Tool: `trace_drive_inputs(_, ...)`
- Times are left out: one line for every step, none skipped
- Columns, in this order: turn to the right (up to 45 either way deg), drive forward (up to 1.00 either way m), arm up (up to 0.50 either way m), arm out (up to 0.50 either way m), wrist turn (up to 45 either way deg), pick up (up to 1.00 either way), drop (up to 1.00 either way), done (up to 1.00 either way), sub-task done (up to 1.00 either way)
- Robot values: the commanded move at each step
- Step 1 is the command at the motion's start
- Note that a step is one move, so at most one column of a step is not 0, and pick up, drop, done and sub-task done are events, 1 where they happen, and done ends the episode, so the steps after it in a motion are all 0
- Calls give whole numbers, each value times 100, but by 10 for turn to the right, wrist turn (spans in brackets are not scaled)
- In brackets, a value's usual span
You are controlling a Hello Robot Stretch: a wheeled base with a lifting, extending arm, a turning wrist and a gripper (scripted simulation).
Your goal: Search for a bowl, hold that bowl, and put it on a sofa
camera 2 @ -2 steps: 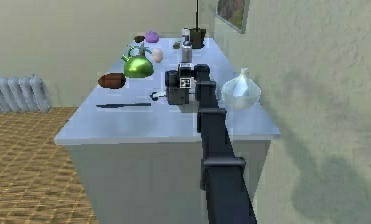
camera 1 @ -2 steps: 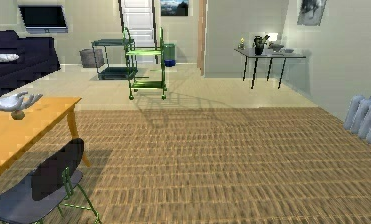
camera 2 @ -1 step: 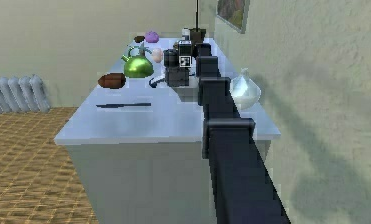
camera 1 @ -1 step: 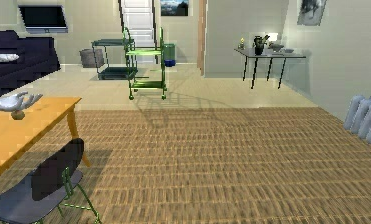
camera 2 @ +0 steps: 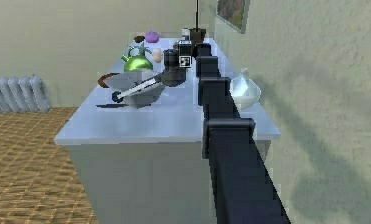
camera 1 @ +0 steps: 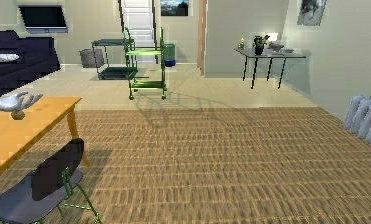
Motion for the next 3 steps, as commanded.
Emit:
trace_drive_inputs(0,0,0,0,-450,0,0,0,0)
trace_drive_inputs(0,0,0,0,-270,0,0,0,0)
trace_drive_inputs(0,0,0,-42,0,0,0,0,0)
